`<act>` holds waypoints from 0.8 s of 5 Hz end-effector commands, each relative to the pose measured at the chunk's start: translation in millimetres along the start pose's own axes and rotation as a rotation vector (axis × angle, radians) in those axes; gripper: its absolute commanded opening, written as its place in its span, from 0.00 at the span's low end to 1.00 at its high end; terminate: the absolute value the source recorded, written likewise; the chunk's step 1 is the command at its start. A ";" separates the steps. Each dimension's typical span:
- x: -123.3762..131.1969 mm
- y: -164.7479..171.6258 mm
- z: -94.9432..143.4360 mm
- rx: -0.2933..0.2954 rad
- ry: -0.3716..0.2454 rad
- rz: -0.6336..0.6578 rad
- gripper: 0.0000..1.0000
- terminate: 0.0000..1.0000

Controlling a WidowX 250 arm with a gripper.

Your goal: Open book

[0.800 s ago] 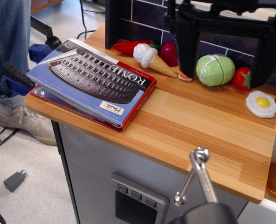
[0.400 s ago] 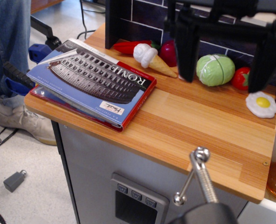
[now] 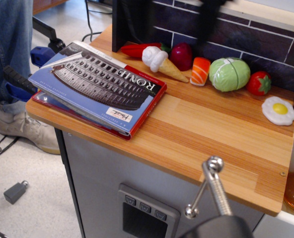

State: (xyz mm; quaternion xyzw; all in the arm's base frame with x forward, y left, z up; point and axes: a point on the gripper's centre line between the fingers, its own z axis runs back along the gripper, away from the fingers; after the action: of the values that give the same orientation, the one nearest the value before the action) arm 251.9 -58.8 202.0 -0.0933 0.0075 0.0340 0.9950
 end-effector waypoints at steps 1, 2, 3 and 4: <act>52.9 89.3 1.2 -0.090 -0.088 0.013 1.00 0.00; 56.1 145.2 -16.9 -0.016 -0.073 0.050 1.00 0.00; 63.9 180.6 -9.0 0.132 -0.018 0.151 1.00 0.00; 63.9 180.6 -9.0 0.132 -0.018 0.151 1.00 0.00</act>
State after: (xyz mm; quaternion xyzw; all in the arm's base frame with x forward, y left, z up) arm 302.2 115.7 138.9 -0.0360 0.0356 0.1011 0.9936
